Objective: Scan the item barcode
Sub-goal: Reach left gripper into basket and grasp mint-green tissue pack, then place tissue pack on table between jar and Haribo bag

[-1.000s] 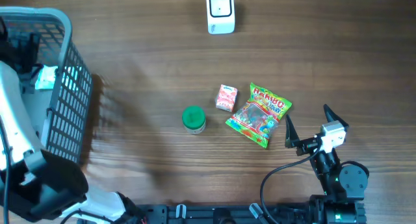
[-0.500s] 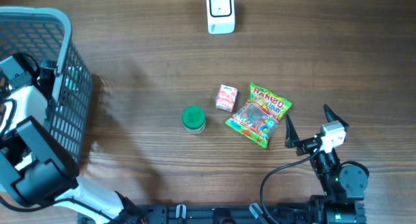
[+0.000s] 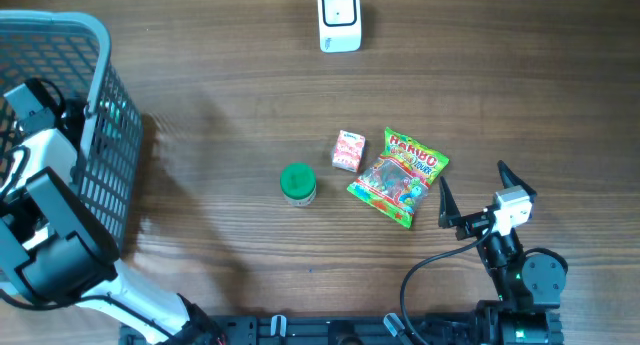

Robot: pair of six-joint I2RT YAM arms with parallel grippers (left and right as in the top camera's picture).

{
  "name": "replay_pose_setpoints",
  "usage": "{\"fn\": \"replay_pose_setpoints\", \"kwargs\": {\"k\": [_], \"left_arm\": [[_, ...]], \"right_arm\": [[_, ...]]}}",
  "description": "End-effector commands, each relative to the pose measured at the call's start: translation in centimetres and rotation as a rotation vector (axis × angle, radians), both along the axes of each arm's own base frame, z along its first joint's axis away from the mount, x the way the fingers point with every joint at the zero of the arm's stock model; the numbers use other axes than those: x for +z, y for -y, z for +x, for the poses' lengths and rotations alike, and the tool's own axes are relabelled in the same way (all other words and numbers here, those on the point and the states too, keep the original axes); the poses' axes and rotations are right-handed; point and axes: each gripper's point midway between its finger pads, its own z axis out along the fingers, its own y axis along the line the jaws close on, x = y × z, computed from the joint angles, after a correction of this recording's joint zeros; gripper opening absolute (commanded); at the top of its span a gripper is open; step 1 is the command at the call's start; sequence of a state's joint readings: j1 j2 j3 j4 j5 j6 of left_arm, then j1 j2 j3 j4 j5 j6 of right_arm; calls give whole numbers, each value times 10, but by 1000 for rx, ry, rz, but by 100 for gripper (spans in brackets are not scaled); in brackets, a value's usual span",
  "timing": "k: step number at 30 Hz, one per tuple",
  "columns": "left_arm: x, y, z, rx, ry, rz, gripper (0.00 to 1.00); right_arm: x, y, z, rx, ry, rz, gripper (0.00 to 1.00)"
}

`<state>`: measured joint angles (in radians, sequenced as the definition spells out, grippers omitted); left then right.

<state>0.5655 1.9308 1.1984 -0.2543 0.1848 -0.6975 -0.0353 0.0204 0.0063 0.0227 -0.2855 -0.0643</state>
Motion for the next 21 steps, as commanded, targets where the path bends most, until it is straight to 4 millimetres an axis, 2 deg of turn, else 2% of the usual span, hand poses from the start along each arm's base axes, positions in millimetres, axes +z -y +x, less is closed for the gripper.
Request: {"fn": "replay_pose_setpoints", "kwargs": {"k": [1, 3, 4, 7, 8, 9, 10, 11, 13, 15, 16, 17, 18, 19, 20, 21], "left_arm": [[-32, 23, -16, -90, -97, -77, 4], [-7, 11, -22, -64, -97, -77, 4], [12, 3, -26, -43, -86, -71, 4], [119, -31, -48, 46, 24, 2, 4], [152, -35, -57, 64, 69, 30, 4], [198, -37, -71, 86, 141, 69, 4], [232, -32, -83, 96, 206, 96, 4], [281, -13, -98, 67, 321, 142, 4], [332, 31, -114, -21, 455, 178, 4], [372, 100, -120, -233, 600, 162, 4], [391, 151, -123, -450, 681, 175, 4], [402, 200, -129, -680, 746, 202, 4], [403, 260, -140, -990, 809, 261, 4], [399, 284, -147, -1133, 831, 302, 4], [383, 325, -161, -1395, 850, 379, 4], [368, 349, -171, -1557, 851, 390, 4]], "right_arm": [[1, 0, 0, -4, 3, 14, 100], [1, 0, 0, -4, 3, 14, 100], [1, 0, 0, -4, 3, 14, 98], [1, 0, 0, -4, 3, 14, 100], [1, 0, 0, -4, 3, 14, 100], [1, 0, 0, -4, 3, 14, 100], [1, 0, 0, -4, 3, 14, 100], [1, 0, 0, -4, 3, 14, 100], [1, 0, 0, -4, 3, 14, 100], [1, 0, 0, -4, 3, 14, 100], [1, 0, 0, -4, 3, 14, 100], [1, 0, 0, -4, 3, 14, 100], [1, 0, 0, -4, 3, 14, 100], [1, 0, 0, -4, 3, 14, 100], [1, 0, 0, -4, 3, 14, 100], [1, 0, 0, -4, 3, 14, 100]]}}
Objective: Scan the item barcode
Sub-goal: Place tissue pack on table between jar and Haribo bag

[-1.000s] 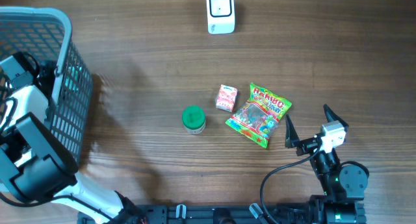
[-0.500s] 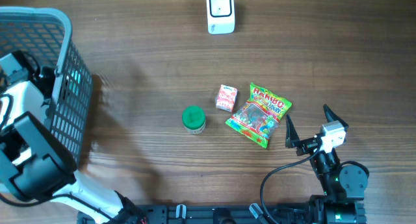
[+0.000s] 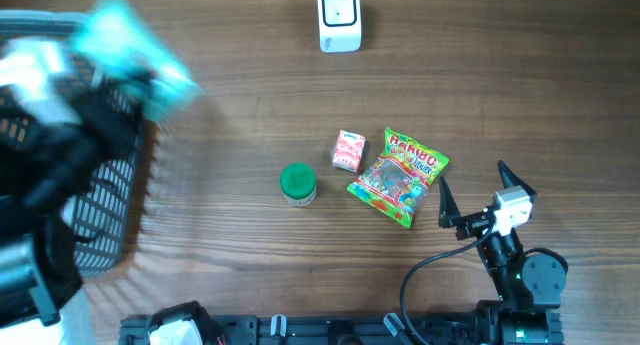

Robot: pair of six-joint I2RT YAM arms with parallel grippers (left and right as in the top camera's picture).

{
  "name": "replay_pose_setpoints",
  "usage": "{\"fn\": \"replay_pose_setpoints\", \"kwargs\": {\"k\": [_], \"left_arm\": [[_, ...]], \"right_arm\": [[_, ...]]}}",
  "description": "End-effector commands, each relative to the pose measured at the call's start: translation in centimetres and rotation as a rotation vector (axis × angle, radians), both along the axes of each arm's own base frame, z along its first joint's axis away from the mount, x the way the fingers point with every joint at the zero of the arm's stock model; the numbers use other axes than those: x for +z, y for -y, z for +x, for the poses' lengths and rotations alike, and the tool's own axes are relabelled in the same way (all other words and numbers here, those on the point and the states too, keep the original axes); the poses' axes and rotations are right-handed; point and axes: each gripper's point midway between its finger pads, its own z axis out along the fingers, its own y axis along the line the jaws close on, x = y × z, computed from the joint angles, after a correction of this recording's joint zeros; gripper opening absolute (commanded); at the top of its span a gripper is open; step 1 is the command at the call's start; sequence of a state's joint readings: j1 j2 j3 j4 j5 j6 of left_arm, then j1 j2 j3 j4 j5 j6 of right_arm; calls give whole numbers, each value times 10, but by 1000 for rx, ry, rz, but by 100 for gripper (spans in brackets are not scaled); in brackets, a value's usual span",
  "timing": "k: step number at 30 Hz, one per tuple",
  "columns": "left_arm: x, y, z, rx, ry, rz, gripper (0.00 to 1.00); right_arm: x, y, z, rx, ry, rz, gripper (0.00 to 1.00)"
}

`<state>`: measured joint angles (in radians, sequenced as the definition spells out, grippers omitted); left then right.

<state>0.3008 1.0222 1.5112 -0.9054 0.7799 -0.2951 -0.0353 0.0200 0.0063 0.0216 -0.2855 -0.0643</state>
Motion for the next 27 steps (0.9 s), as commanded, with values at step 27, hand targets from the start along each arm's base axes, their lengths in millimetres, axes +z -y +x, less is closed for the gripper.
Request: {"fn": "replay_pose_setpoints", "kwargs": {"k": [27], "left_arm": [[-395, 160, 53, 450, -1192, 369, 4]], "right_arm": [[1, 0, 0, -4, 3, 14, 100]]}}
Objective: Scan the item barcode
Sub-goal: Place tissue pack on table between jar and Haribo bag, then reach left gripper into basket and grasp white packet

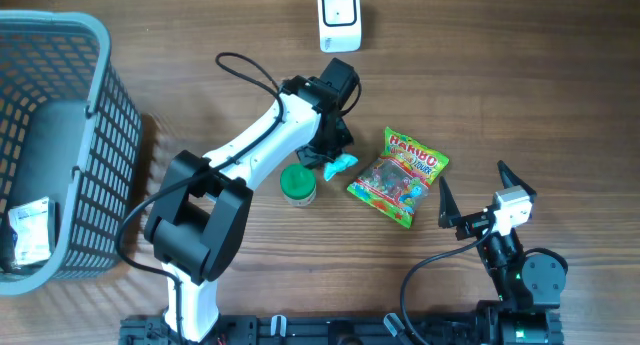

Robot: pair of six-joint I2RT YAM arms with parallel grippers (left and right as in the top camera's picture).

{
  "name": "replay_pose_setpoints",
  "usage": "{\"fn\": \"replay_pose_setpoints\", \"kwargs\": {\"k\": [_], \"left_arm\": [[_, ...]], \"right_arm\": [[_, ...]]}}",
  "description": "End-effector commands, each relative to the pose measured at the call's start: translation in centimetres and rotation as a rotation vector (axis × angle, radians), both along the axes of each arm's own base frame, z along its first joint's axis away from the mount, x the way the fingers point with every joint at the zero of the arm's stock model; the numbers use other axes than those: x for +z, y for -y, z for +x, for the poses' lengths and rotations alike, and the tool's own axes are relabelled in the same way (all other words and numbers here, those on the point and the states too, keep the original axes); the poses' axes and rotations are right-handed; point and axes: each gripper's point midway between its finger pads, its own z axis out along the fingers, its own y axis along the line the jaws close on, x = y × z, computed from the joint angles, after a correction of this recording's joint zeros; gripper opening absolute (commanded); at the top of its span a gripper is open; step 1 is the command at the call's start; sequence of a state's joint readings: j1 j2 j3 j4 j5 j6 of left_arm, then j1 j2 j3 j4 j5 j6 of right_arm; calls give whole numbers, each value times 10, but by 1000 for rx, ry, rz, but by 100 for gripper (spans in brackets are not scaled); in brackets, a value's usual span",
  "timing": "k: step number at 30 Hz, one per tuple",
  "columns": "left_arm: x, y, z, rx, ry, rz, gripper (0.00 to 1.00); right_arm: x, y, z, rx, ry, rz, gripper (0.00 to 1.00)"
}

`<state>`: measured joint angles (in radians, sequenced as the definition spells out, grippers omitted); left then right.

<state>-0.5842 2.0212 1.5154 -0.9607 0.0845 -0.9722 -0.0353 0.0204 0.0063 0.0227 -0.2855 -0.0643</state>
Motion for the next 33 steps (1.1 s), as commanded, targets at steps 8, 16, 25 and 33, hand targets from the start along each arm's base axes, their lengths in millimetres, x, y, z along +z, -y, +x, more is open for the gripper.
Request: {"fn": "replay_pose_setpoints", "kwargs": {"k": [8, 16, 25, 33], "left_arm": [[-5, 3, 8, -304, 171, 204, 4], [1, 27, 5, -576, 233, 203, 41], [306, -48, 50, -408, 829, 162, 100], [330, -375, -45, 927, 661, 372, 100]], "right_arm": [[1, 0, 0, -4, 3, 14, 100], [1, 0, 0, -4, 3, 14, 100], [1, 0, 0, -4, 3, 14, 100], [1, 0, 0, -4, 3, 14, 100]]}}
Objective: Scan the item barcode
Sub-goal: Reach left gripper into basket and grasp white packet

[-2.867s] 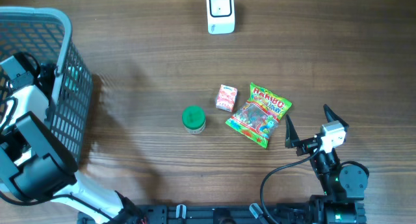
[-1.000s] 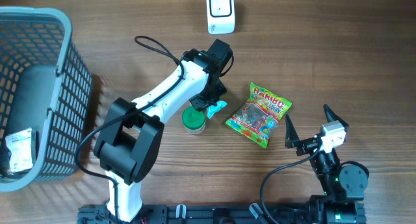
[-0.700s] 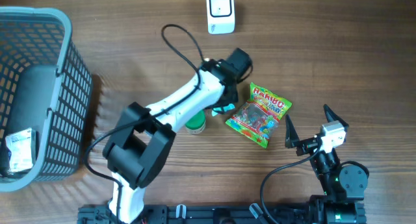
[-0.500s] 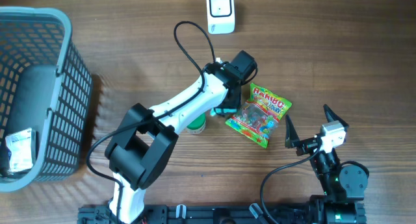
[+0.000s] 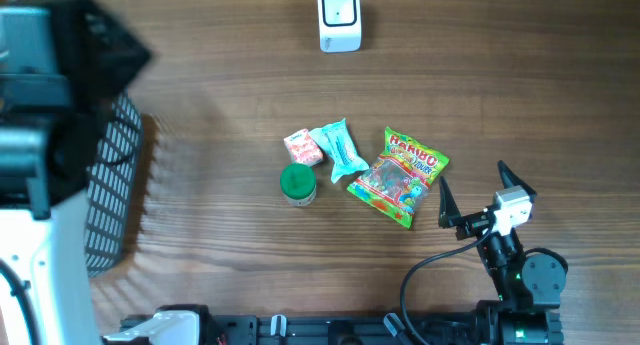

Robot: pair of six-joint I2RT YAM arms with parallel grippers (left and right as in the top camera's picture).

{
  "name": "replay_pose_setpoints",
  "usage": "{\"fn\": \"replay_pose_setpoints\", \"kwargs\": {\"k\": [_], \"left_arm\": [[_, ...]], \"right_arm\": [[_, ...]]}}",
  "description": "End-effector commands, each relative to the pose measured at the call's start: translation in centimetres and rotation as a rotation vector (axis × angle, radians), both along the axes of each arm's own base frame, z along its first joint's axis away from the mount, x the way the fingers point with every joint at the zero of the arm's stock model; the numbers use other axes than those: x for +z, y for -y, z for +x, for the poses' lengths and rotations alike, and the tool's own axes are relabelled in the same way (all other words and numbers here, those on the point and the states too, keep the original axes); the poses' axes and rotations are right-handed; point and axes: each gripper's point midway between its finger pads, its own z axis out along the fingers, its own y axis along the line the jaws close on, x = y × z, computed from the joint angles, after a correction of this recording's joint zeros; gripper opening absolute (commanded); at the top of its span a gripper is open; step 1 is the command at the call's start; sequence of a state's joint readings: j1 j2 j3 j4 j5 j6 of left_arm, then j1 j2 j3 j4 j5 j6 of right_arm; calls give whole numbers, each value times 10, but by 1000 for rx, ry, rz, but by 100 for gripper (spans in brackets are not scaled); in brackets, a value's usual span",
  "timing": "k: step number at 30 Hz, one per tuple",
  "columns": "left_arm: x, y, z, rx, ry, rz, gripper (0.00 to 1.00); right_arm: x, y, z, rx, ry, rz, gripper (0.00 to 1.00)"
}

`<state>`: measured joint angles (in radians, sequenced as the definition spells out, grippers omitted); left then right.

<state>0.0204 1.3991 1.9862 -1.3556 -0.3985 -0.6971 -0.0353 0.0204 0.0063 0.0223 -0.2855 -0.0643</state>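
Observation:
The white barcode scanner (image 5: 340,17) stands at the table's far edge. Mid-table lie a light blue packet (image 5: 340,150), a small pink box (image 5: 303,146), a green round tub (image 5: 297,183) and a Haribo gummy bag (image 5: 398,175). My right gripper (image 5: 472,182) rests open at the near right, just beside the gummy bag, holding nothing. My left arm (image 5: 45,95) is a large blurred shape at the far left over the basket. Its fingers cannot be made out.
A grey mesh basket (image 5: 112,190) stands at the left edge, mostly hidden by the left arm. A black cable (image 5: 425,275) loops on the table near the right arm's base.
The left arm has gone from the middle of the table back to the far left. The blue packet now lies free beside the pink box, which sits further left than before.
My left arm first reached into the basket. Then it was a blur above the basket with the light blue packet. Later it was at mid-table with the packet by the green tub. Now the packet lies there alone, and the right arm has stayed still.

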Motion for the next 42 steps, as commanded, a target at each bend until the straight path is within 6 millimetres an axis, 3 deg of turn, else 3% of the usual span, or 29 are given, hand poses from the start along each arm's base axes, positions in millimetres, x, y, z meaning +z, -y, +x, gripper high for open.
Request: {"fn": "replay_pose_setpoints", "kwargs": {"k": [1, 5, 8, 10, 17, 21, 26, 34, 39, 42], "left_arm": [[-39, -89, -38, 454, -36, -189, 100], [-82, -159, -72, 672, -170, -222, 100], [-101, -179, -85, 737, -216, -242, 100], [-117, -184, -96, 824, -220, -287, 100], [-204, -176, -132, 1489, -53, -573, 100], [-233, -170, -139, 1796, 116, -651, 100], [-243, -201, -122, 1795, 266, -611, 100], [-309, -242, -125, 1908, 203, -595, 100], [-334, -256, -118, 1919, 212, -599, 100], [-359, -250, -113, 1927, 142, -649, 100]], "right_arm": [[1, 0, 0, -4, 3, 14, 100], [1, 0, 0, -4, 3, 14, 100], [1, 0, 0, -4, 3, 14, 100], [1, 0, 0, -4, 3, 14, 99], [1, 0, 0, -4, 3, 14, 100], [1, 0, 0, -4, 3, 14, 100], [1, 0, 0, -4, 3, 14, 100], [1, 0, 0, -4, 3, 14, 100], [1, 0, 0, -4, 3, 14, 100], [1, 0, 0, -4, 3, 14, 100]]}}
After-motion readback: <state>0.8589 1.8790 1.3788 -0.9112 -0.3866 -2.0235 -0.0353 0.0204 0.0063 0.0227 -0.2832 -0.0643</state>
